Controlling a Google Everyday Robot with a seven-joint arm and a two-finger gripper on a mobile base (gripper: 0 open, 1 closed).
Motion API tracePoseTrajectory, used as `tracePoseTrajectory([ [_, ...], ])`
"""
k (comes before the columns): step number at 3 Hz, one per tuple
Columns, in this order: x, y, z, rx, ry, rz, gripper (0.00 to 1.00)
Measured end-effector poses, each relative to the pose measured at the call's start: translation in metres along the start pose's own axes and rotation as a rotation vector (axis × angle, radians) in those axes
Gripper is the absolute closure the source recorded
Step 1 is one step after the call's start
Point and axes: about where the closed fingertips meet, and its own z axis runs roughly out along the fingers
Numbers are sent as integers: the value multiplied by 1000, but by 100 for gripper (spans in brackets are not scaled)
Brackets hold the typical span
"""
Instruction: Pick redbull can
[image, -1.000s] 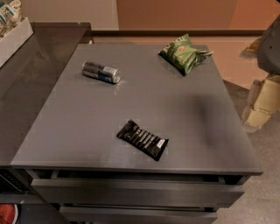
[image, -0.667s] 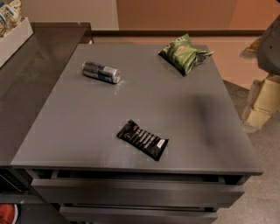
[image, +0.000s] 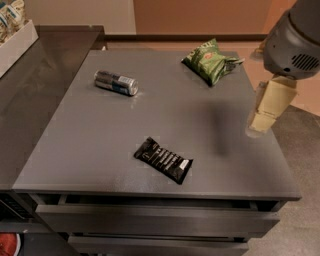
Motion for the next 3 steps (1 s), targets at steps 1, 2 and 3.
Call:
tracePoseTrajectory([
  [1, -29, -19, 16, 3, -29, 11, 0],
  [2, -59, -39, 36, 17, -61, 70, 0],
  [3, -87, -60, 55, 28, -89, 147, 0],
])
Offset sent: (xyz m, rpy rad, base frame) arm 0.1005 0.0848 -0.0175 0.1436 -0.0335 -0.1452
